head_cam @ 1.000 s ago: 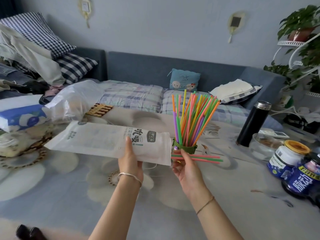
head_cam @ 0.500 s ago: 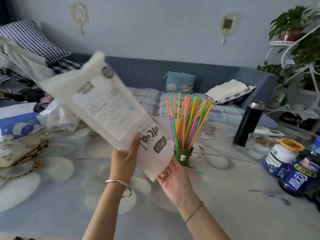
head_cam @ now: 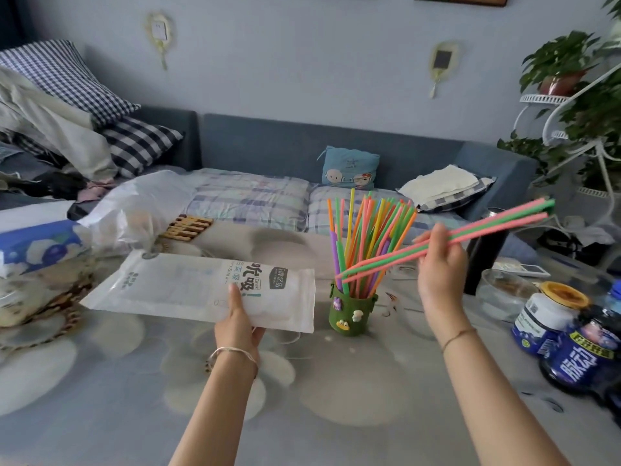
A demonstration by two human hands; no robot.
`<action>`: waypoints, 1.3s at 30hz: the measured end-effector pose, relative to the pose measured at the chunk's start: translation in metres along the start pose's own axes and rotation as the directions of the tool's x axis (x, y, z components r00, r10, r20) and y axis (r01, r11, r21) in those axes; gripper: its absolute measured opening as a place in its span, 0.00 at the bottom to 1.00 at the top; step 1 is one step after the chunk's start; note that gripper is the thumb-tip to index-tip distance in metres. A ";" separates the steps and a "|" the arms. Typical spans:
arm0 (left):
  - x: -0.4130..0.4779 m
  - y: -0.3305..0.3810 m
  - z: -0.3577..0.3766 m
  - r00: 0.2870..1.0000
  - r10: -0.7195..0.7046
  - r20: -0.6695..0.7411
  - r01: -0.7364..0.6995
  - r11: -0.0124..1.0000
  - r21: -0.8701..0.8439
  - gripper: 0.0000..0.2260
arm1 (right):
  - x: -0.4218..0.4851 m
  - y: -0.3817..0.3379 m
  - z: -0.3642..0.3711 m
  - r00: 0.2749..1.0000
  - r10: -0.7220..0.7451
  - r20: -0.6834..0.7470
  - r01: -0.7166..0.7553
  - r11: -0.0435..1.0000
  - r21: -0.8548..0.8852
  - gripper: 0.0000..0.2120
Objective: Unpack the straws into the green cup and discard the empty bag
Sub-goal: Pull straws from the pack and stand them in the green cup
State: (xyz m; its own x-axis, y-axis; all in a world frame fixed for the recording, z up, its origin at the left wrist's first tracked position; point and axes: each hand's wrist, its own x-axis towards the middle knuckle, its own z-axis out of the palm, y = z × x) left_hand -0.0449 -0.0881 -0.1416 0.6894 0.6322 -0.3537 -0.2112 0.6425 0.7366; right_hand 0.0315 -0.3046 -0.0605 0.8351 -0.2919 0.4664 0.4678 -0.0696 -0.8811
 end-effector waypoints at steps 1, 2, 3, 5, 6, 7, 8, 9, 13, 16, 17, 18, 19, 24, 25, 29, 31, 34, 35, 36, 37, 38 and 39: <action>0.000 -0.001 0.000 1.000 -0.003 0.005 0.003 1.000 -0.003 0.17 | 0.008 -0.003 -0.001 0.997 -0.072 0.011 0.073 0.990 -0.117 0.19; 0.001 -0.001 0.000 1.000 -0.007 0.012 0.007 1.000 -0.003 0.17 | 0.014 -0.004 0.001 0.992 -0.123 0.042 0.129 0.966 -0.224 0.20; 0.001 -0.002 0.000 1.000 -0.010 0.020 0.010 1.000 -0.002 0.17 | 0.018 -0.005 0.003 0.985 -0.145 0.091 0.167 0.934 -0.315 0.21; 0.001 -0.002 0.001 0.999 -0.021 0.035 0.021 1.000 -0.004 0.14 | 0.021 -0.002 0.011 0.965 -0.137 0.222 0.224 0.872 -0.435 0.23; 0.001 -0.002 0.001 0.999 -0.026 0.041 0.026 1.000 -0.003 0.13 | 0.020 0.002 0.016 0.948 -0.121 0.295 0.254 0.846 -0.470 0.23; 0.001 -0.003 0.002 0.999 -0.028 0.046 0.028 1.000 -0.001 0.13 | 0.017 0.007 0.020 0.927 -0.091 0.365 0.278 0.819 -0.502 0.23; 0.001 -0.003 0.001 0.998 -0.029 0.052 0.029 1.000 -0.001 0.13 | 0.015 0.013 0.024 0.904 -0.045 0.425 0.295 0.785 -0.544 0.23; 0.002 -0.002 0.001 0.998 -0.028 0.055 0.028 1.000 -0.002 0.14 | 0.014 0.019 0.027 0.880 0.017 0.474 0.306 0.744 -0.594 0.24; 0.004 -0.001 -0.001 0.998 -0.022 0.061 0.023 1.000 -0.013 0.16 | 0.016 0.034 0.035 0.826 0.237 0.512 0.289 0.601 -0.745 0.22; 0.005 -0.001 -0.001 0.997 -0.018 0.073 0.019 1.000 -0.011 0.15 | 0.019 0.021 0.038 0.888 0.163 0.429 0.223 0.664 -0.713 0.22; 0.005 -0.001 -0.001 0.997 -0.014 0.079 0.015 1.000 -0.006 0.15 | 0.021 0.016 0.038 0.909 0.120 0.399 0.220 0.674 -0.705 0.23; 0.006 -0.002 -0.001 0.996 -0.010 0.084 0.011 1.000 -0.004 0.15 | 0.022 0.013 0.040 0.919 0.087 0.385 0.234 0.665 -0.709 0.23; 0.006 -0.002 -0.002 0.996 -0.008 0.087 0.008 1.000 -0.003 0.15 | 0.022 0.011 0.042 0.918 0.082 0.389 0.250 0.640 -0.726 0.23; 0.005 -0.004 -0.002 0.995 -0.023 0.094 0.023 1.000 -0.005 0.14 | 0.022 0.015 0.050 0.863 0.258 0.435 0.224 0.576 -0.786 0.20; 0.004 -0.004 -0.002 0.996 -0.023 0.092 0.023 1.000 -0.004 0.15 | 0.021 0.014 0.050 0.856 0.277 0.436 0.213 0.580 -0.786 0.19; 0.002 -0.003 -0.001 0.995 -0.029 0.097 0.030 1.000 -0.010 0.17 | 0.014 0.009 0.042 0.881 0.234 0.412 0.179 0.640 -0.748 0.10; 0.000 -0.003 0.000 0.995 -0.027 0.101 0.028 1.000 -0.010 0.17 | -0.002 0.004 0.035 0.924 0.113 0.366 0.179 0.716 -0.674 0.11; -0.003 -0.002 0.001 0.995 -0.023 0.100 0.024 1.000 -0.005 0.15 | -0.048 0.000 0.027 0.960 -0.116 0.256 0.243 0.801 -0.547 0.10; -0.004 -0.002 0.002 0.995 -0.017 0.102 0.017 1.000 0.001 0.14 | -0.065 0.004 0.026 0.966 -0.102 0.237 0.216 0.820 -0.530 0.13; -0.005 -0.003 0.002 0.994 -0.010 0.105 0.009 1.000 0.009 0.13 | -0.080 0.008 0.027 0.969 -0.014 0.248 0.143 0.847 -0.512 0.16; -0.007 -0.003 0.003 0.994 -0.002 0.112 0.000 1.000 0.018 0.12 | -0.091 0.014 0.029 0.949 0.134 0.286 0.020 0.879 -0.476 0.18; -0.010 -0.003 0.004 0.993 0.007 0.122 -0.011 1.000 0.029 0.11 | -0.099 0.019 0.032 0.892 0.293 0.345 -0.134 0.899 -0.418 0.19; -0.012 -0.004 0.004 0.991 0.018 0.130 -0.023 0.999 0.043 0.10 | -0.105 0.023 0.035 0.809 0.426 0.405 -0.300 0.892 -0.338 0.17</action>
State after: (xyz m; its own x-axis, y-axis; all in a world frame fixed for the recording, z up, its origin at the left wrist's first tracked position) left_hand -0.0494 -0.1000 -0.1374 0.7698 0.5818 -0.2627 -0.1976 0.6085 0.7685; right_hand -0.0355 -0.2423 -0.1266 0.9921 0.1208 0.0341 0.0689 -0.2970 -0.9524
